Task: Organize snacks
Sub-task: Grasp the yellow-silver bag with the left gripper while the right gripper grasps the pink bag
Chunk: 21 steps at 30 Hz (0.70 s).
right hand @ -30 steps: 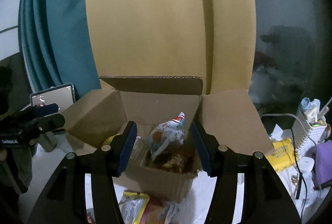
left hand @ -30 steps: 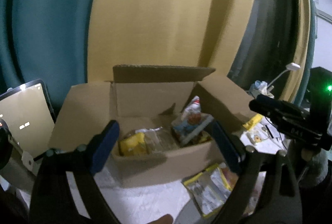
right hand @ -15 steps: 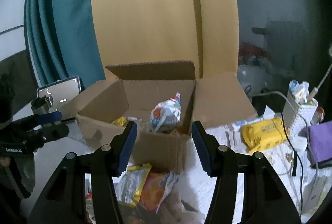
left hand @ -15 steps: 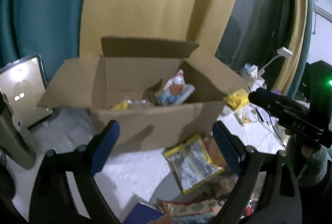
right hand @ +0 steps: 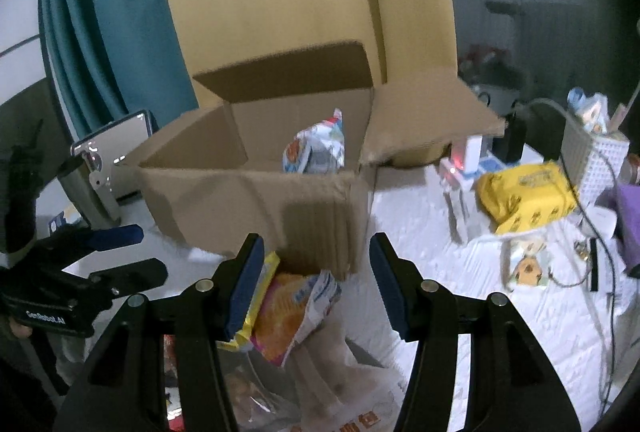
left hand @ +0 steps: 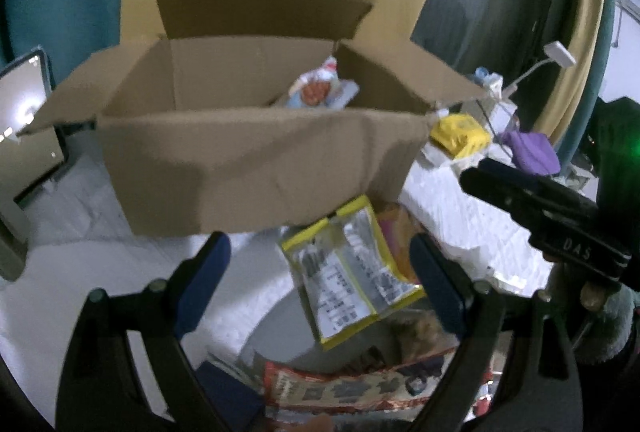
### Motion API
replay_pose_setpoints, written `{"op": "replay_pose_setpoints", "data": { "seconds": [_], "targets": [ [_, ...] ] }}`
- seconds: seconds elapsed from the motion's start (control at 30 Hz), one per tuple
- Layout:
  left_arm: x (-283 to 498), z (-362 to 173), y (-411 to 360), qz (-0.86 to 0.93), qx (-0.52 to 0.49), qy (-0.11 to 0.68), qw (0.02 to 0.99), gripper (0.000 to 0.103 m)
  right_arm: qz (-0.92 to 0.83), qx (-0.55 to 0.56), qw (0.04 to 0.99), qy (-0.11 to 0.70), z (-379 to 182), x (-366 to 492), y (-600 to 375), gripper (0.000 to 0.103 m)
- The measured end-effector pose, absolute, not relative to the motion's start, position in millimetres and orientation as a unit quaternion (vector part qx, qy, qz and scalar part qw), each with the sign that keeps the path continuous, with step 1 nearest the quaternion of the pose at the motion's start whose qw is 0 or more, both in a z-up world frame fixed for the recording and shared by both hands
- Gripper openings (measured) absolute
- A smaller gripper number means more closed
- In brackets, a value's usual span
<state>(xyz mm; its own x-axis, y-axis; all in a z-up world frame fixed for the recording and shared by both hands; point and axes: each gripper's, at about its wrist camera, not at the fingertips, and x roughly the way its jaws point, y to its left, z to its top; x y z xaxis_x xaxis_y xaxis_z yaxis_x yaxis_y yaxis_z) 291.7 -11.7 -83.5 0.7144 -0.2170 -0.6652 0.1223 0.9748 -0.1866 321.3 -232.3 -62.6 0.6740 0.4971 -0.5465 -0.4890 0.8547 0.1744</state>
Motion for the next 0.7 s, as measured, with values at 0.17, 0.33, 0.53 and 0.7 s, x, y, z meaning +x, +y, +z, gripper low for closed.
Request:
{"op": "replay_pose_setpoints", "data": {
  "seconds": [0.17, 0.33, 0.53, 0.7],
  "targets": [
    [303, -97, -19, -0.09, -0.064, 0.392, 0.913, 0.092, 0.28, 0.008, 0.903, 0.327, -82, 329, -228, 0.058],
    [314, -109, -22, -0.09, -0.07, 0.417, 0.902, 0.092, 0.296, 0.012, 0.887, 0.355, -101, 335, -222, 0.058],
    [329, -127, -30, -0.099, -0.072, 0.46, 0.879, 0.092, 0.316, 0.004, 0.868, 0.383, -119, 341, -213, 0.058],
    [336, -142, -26, -0.098, -0.103, 0.481, 0.865, 0.092, 0.324, 0.02, 0.853, 0.409, -128, 348, -215, 0.057]
  ]
}}
